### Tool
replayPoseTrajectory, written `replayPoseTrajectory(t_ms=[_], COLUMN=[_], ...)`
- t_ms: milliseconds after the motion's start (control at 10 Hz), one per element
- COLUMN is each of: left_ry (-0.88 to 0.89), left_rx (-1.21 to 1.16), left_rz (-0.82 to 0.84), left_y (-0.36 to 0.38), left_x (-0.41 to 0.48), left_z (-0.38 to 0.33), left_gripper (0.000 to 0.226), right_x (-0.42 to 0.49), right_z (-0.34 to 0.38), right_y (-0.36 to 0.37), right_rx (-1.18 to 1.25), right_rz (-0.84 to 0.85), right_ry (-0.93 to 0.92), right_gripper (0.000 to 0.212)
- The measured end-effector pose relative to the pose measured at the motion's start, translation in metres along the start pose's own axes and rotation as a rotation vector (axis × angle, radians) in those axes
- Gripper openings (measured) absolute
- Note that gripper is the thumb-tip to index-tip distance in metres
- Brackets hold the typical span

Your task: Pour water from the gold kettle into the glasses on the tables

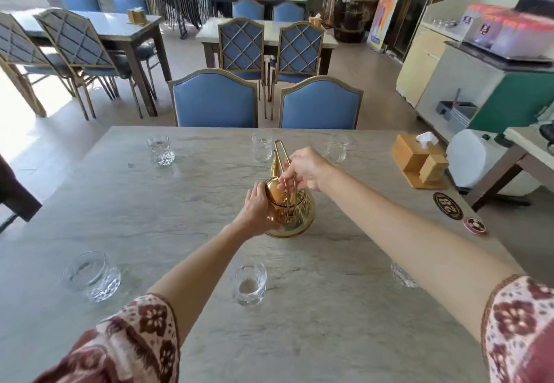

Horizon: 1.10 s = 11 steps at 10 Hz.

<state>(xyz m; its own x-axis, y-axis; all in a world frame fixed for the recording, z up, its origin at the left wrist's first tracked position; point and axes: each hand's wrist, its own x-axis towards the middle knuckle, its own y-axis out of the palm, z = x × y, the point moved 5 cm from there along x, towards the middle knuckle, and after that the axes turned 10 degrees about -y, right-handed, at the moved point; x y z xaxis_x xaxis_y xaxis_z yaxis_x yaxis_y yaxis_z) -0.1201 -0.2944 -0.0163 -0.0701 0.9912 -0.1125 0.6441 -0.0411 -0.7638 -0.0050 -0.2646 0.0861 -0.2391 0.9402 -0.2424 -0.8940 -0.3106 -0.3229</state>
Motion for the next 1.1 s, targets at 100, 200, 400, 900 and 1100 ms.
replayPoseTrajectory(t_ms=[100,200,400,900,1100], left_ry=[0.015,0.021,0.032,-0.194,-0.101], left_rx=[0.031,0.04,0.046,0.129,0.18], left_rz=[0.002,-0.007,0.016,0.111,0.012], left_y=[-0.001,-0.004,-0.009,-0.032,-0.075], left_x=[0.012,0.02,0.03,-0.002,-0.02], left_z=[0.016,0.028,0.042,0.024,-0.042], left_gripper=[0.113,0.115,0.115,0.063,0.053], right_x=[0.012,0.02,0.031,0.005,-0.021], right_z=[-0.003,-0.005,-0.005,-0.032,-0.015], right_y=[0.015,0.026,0.04,0.043,0.017], right_rx=[-0.004,0.008,0.014,-0.722,-0.821], right_rz=[-0.015,-0.027,-0.041,0.069,0.103], right_ry=[0.001,0.003,0.014,-0.1,-0.17], right_gripper=[0.023,0.031,0.027,0.054,0.07])
